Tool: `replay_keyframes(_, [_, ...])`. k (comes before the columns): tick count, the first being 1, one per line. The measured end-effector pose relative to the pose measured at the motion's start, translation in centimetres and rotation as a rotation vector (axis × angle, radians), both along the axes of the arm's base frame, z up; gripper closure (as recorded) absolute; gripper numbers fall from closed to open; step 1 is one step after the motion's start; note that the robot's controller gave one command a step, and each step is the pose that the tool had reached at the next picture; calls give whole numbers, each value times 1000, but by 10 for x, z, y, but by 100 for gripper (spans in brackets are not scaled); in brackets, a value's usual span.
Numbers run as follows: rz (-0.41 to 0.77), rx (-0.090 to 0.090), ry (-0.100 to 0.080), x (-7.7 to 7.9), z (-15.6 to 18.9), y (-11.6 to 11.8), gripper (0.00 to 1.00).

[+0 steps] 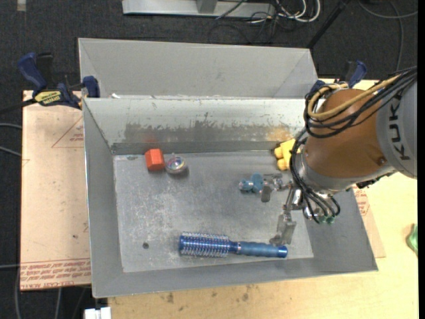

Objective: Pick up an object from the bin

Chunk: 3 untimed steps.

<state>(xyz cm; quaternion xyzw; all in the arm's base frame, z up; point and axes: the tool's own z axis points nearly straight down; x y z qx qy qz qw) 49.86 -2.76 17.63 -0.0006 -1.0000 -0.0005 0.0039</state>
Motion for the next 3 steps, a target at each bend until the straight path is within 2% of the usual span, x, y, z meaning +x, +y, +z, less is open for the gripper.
replay_keyframes(1, [8,2,-1,0,-111,56,0])
replay_keyframes(2, [5,0,-7,2,-106,54,100])
replay_keyframes(3, [0,0,-17,9,74,48,100])
